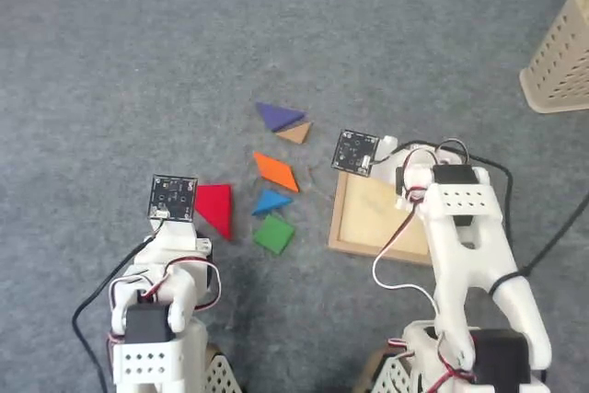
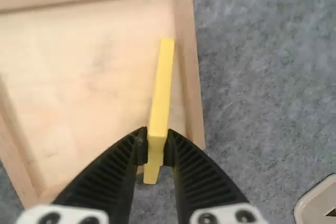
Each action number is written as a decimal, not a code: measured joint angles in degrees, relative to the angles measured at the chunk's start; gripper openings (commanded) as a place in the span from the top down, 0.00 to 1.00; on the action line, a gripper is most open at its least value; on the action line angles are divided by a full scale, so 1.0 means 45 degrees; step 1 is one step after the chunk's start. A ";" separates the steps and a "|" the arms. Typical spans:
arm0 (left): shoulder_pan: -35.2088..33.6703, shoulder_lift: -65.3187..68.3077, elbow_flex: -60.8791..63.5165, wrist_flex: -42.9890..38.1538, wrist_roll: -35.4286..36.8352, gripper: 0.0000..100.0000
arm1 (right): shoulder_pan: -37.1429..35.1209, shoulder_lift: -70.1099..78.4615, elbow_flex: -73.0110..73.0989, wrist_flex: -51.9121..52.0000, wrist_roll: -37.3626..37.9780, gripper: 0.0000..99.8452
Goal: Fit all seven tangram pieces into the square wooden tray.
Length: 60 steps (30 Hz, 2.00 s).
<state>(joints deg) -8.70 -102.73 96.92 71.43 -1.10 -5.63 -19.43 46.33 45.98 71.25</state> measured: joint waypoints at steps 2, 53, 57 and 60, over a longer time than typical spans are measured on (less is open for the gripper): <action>0.0000 0.0000 0.0000 0.0000 0.0000 0.99 | 0.0039 0.0020 0.0176 -0.0156 0.0000 0.88; 0.0000 0.0000 0.0000 0.0000 0.0000 0.99 | 0.0449 0.3673 -0.0781 -0.1172 -0.7150 0.99; 0.0000 0.0000 0.0000 0.0000 0.0000 0.99 | 0.0430 0.3477 -0.0801 -0.1172 -0.8713 0.99; 0.0000 0.0000 0.0000 0.0000 0.0000 0.99 | 0.0742 0.3009 -0.0781 -0.0957 -1.0569 0.99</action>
<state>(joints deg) -8.70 -102.73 96.92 71.43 -1.10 -2.29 -5.89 42.81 41.67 23.69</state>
